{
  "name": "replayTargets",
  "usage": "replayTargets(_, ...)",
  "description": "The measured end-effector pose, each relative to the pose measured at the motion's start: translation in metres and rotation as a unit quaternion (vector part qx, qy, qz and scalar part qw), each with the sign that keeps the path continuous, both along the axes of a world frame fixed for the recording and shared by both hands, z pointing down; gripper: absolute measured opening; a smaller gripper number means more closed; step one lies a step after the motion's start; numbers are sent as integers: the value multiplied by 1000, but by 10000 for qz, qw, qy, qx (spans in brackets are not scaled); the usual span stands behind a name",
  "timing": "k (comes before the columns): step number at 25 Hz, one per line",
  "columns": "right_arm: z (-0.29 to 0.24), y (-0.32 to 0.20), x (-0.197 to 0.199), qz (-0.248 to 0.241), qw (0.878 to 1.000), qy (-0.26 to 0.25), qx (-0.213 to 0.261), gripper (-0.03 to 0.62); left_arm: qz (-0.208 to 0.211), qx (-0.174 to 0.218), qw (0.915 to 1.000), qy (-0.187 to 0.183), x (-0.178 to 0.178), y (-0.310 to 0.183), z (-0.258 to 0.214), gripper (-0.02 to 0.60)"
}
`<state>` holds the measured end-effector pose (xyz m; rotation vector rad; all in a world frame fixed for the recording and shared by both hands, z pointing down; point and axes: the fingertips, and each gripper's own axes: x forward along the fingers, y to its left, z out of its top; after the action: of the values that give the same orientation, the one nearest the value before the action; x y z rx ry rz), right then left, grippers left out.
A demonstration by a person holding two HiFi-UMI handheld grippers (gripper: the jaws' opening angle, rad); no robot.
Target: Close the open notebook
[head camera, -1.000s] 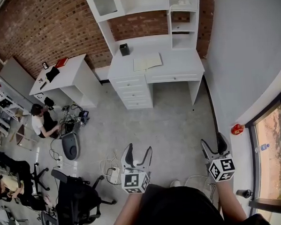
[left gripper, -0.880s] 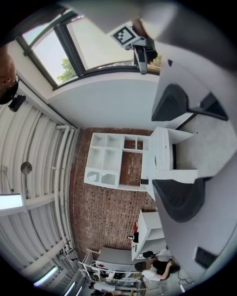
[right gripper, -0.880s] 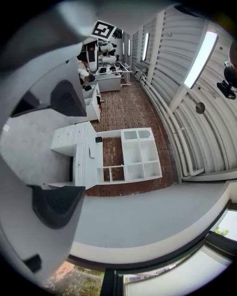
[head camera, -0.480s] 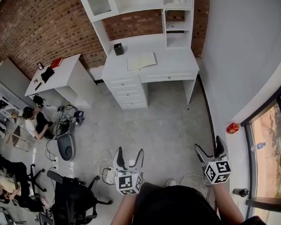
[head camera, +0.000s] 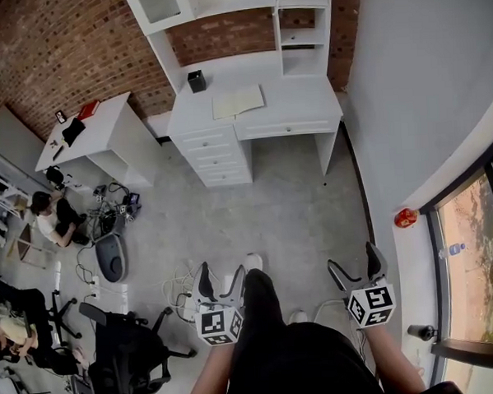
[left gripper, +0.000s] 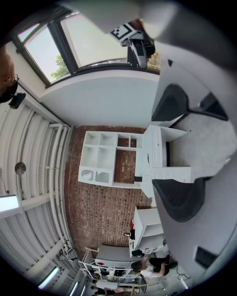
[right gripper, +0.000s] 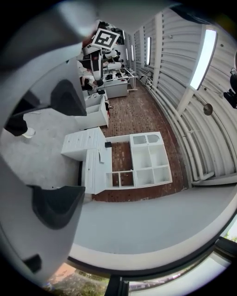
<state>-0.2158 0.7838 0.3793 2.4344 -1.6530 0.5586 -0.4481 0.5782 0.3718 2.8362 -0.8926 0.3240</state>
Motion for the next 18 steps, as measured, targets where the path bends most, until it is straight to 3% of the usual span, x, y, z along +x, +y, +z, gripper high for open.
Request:
replayTargets(4,9,-24,13,65,9998,-166,24,462,82,51,9999,85,22,-31,2,367)
replayTargets(9,-4,-82,47,209,9995,-13,220,462,307,279,9988,265,70,-93,-4,367)
replayTargets(18,-3,-253,112,-62,9998,28,161,451,290,153,9983,473,137,-255,-2,367)
